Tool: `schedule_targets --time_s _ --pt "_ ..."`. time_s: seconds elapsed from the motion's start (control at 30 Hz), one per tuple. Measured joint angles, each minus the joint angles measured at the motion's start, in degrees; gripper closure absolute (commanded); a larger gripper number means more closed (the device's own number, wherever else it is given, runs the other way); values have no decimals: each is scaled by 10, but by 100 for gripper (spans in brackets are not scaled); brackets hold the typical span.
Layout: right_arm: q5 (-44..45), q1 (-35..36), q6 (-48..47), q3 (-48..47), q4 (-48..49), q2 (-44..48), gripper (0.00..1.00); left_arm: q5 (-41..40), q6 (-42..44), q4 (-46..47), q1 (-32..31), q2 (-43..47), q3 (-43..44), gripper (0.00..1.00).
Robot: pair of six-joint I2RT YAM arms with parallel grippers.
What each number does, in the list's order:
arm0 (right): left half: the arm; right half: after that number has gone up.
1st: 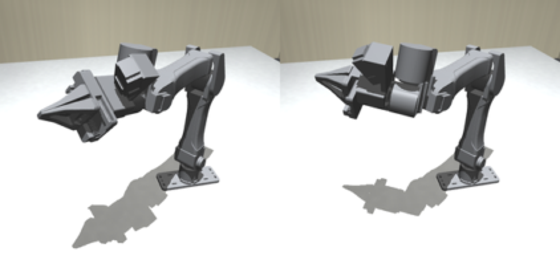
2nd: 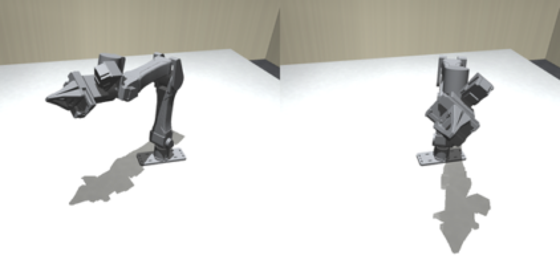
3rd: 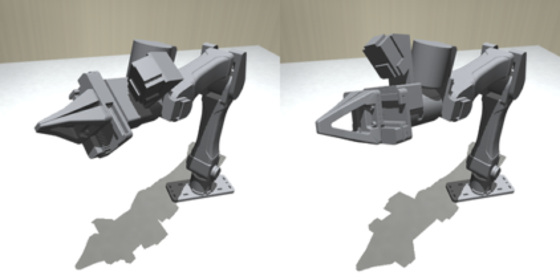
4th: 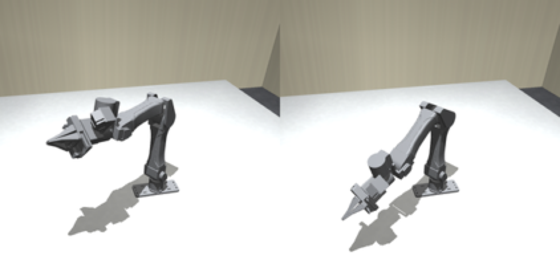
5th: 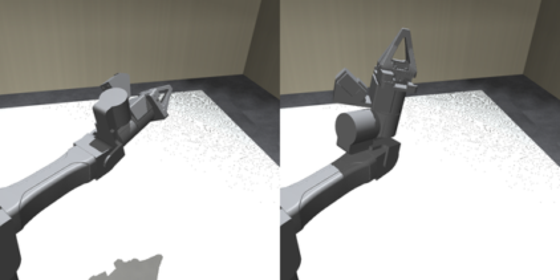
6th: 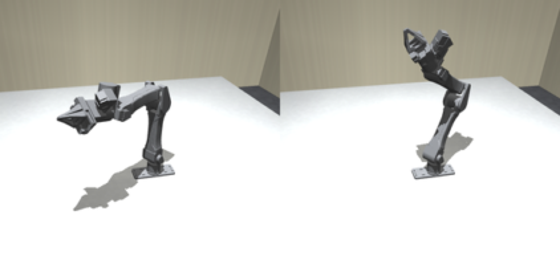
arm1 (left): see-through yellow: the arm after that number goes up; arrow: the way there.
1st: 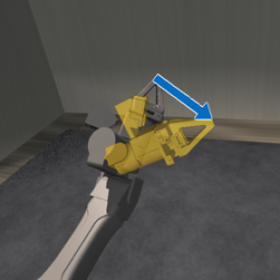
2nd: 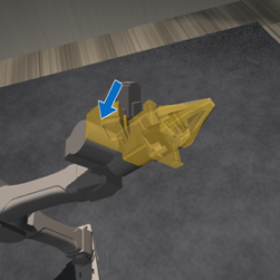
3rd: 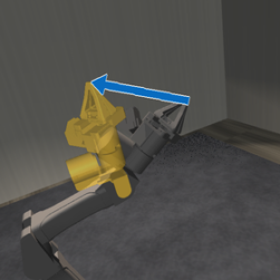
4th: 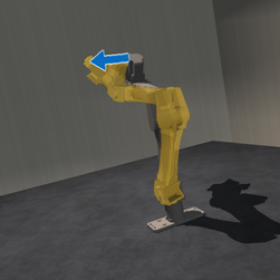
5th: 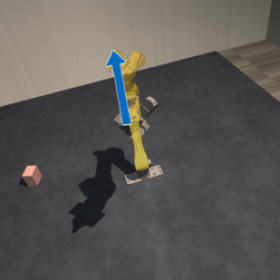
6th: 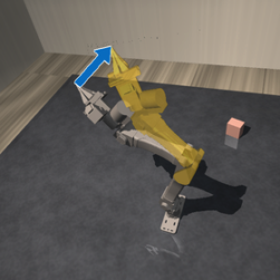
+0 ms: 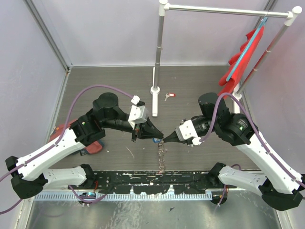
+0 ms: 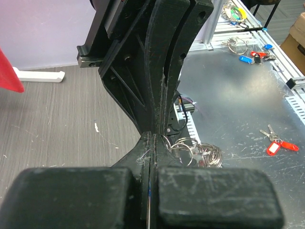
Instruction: Put the keys on the keyring
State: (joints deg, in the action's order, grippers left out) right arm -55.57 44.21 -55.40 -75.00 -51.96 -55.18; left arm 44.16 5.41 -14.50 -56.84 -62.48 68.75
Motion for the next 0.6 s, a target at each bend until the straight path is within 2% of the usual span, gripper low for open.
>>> schedule_targets --time_s 0.6 --pt "25 0 33 0 9 0 99 8 6 -12 -3 0 0 100"
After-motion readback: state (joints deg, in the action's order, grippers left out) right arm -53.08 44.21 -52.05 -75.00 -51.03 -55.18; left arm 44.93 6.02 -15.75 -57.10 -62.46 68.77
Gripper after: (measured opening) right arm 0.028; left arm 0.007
